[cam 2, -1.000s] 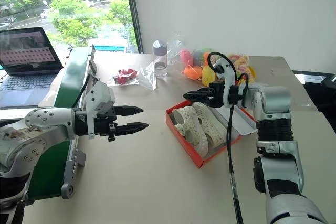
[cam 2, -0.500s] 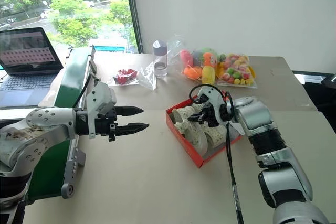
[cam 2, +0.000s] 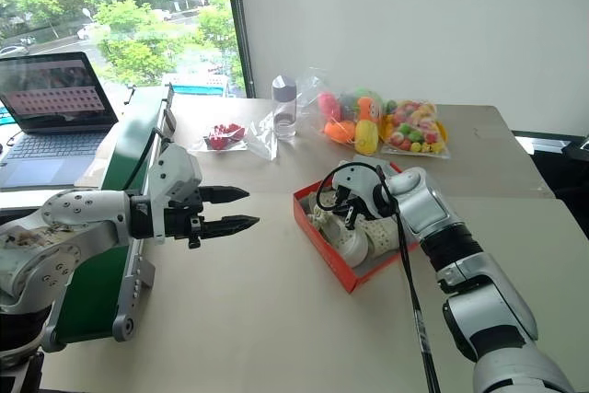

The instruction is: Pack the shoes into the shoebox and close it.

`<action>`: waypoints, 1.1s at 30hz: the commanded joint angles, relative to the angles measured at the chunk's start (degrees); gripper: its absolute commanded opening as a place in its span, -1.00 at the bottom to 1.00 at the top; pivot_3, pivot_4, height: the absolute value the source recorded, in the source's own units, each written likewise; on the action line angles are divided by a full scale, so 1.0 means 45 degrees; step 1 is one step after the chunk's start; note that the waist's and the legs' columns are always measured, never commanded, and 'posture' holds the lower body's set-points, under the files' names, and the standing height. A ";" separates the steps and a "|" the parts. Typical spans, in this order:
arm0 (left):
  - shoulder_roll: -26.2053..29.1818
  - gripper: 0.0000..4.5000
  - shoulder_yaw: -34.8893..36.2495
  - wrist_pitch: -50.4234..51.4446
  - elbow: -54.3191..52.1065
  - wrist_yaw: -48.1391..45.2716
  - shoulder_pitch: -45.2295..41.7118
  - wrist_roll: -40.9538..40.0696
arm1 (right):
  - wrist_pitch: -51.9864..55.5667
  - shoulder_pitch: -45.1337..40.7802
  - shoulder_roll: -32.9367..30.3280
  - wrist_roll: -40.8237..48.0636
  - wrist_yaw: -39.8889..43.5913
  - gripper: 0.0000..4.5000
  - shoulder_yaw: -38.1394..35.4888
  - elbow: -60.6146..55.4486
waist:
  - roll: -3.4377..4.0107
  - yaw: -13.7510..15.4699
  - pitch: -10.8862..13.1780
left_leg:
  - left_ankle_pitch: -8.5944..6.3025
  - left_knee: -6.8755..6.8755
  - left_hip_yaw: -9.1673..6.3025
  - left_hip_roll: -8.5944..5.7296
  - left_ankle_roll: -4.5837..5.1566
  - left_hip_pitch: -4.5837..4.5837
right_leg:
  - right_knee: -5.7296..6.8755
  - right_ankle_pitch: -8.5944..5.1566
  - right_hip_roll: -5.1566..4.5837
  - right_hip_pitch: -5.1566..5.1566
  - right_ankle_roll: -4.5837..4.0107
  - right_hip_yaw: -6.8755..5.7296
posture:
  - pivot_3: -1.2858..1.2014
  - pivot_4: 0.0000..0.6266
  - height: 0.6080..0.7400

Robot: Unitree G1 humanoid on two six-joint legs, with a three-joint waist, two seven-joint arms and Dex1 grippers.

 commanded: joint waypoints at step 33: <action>-0.1042 0.97 -0.3209 -0.2949 0.4191 -0.4828 -0.3705 0.3296 | 0.8959 1.2486 -0.4241 0.3573 -0.2526 -1.00 -1.2818 -1.0417 | 0.0006 0.0419 0.0019 | -0.0099 0.0168 -0.0065 -0.0002 0.0095 -0.0132 | 0.0007 -0.0089 0.0002 -0.0022 0.0055 -0.0021 | 0.03 -0.52 1.00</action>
